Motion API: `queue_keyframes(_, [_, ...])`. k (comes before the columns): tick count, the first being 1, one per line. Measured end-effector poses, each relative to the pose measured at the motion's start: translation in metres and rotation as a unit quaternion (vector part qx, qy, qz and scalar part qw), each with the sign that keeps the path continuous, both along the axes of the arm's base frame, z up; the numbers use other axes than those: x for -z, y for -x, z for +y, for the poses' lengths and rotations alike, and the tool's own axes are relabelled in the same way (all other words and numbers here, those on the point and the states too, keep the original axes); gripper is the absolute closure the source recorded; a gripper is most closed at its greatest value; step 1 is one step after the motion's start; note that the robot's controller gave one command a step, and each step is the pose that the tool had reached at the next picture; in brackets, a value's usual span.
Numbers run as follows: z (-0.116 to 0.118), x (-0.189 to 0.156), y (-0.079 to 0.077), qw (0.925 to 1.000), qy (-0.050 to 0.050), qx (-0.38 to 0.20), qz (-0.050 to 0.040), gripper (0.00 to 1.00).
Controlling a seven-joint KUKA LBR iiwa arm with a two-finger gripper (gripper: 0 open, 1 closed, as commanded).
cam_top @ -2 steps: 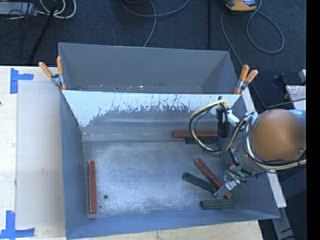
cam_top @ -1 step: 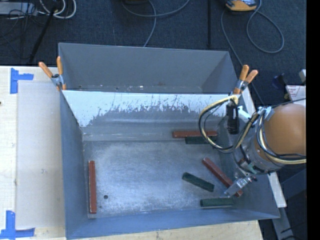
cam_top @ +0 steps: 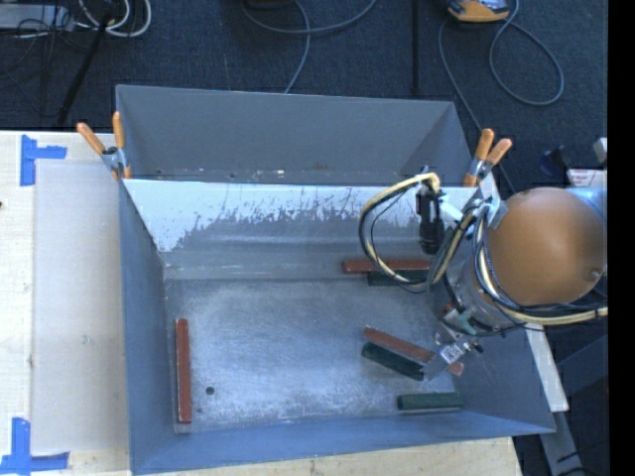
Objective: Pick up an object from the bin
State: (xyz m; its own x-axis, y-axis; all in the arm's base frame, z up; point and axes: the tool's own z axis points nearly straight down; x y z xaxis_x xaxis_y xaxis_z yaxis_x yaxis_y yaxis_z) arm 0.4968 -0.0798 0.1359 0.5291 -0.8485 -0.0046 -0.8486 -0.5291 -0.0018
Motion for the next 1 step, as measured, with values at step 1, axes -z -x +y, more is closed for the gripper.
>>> queue_keyframes(1, [0.1048, -0.0438, -0.0013, 0.9999, 0.0, -0.017, -0.0007, 1.0])
